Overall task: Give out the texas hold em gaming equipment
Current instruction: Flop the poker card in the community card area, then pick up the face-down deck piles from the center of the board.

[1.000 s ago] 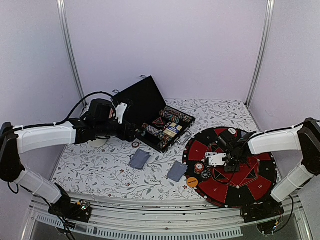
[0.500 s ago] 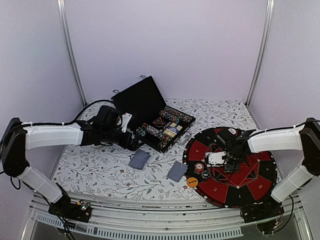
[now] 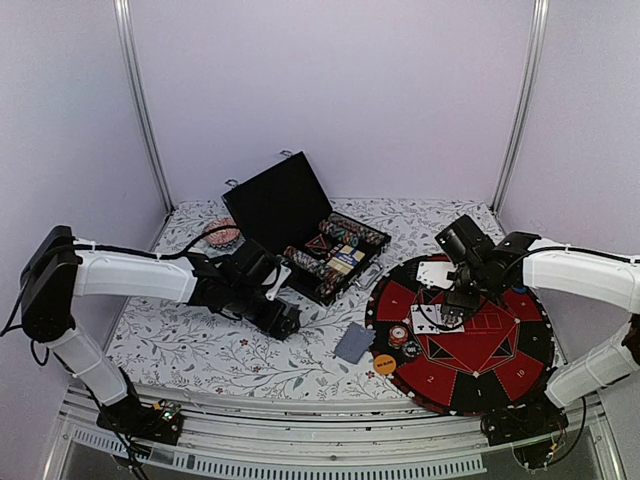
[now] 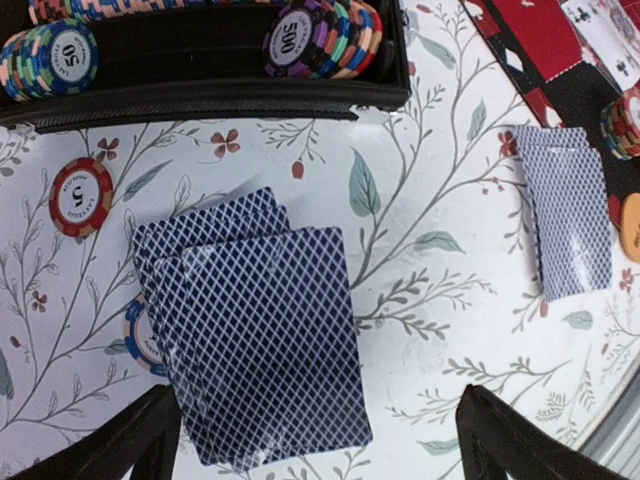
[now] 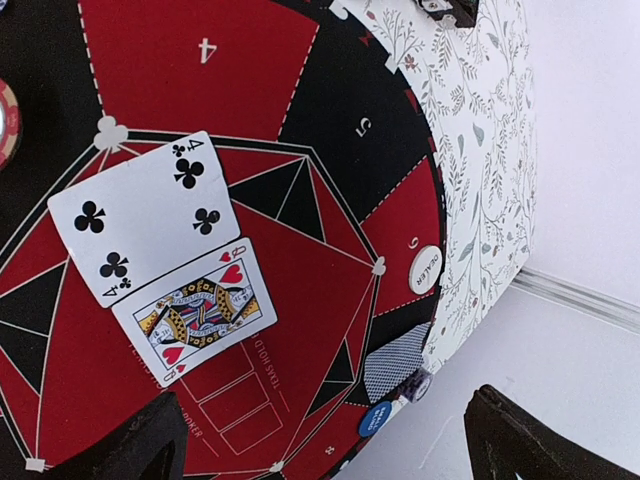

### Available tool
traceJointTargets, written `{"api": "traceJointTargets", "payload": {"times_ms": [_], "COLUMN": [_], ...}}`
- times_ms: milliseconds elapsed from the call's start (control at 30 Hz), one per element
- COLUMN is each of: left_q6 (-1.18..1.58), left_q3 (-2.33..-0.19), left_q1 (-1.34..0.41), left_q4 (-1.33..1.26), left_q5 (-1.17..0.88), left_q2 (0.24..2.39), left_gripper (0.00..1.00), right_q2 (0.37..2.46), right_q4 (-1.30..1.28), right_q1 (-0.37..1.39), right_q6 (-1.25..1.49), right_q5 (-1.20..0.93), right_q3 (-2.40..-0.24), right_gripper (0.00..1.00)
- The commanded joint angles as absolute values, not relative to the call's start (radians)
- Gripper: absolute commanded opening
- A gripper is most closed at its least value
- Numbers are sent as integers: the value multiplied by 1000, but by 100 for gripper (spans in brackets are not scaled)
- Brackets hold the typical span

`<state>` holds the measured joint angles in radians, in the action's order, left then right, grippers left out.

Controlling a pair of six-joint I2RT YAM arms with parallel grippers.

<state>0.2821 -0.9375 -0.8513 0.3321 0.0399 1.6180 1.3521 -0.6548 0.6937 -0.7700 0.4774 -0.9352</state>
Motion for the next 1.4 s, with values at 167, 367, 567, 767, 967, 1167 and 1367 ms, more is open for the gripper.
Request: {"api": "traceJointTargets", "payload": {"times_ms": [167,367,567,767,967,1167,1367], "left_q6": [280,260,244,222,181,138,75], "left_q3": [-1000,-993,-1034,-1048,-1043,-995,-1003], "left_q1": [-869,-868,-848,-806,-776,-777,-784], "left_q4": [413,392,403,402,384,334,312], "left_q5": [150,131,170,156,66,2,-2], "left_q2": [1689,1724,1776,1817,1814,1800,1823], "left_gripper": [98,98,98,96,77,76,81], "right_q2": [1364,1338,1329,1327,1326,1300,1282], "right_q4": [-680,-687,-686,-694,-685,-636,-632], "right_q1": [699,698,701,706,708,707,707], "right_q6": [-737,-736,-738,-737,-737,-728,-736], "right_q5": [480,483,475,480,478,474,464], "right_q3": [-932,-921,-928,-927,-936,-960,-978], "right_gripper": [99,99,99,99,99,99,99]}}
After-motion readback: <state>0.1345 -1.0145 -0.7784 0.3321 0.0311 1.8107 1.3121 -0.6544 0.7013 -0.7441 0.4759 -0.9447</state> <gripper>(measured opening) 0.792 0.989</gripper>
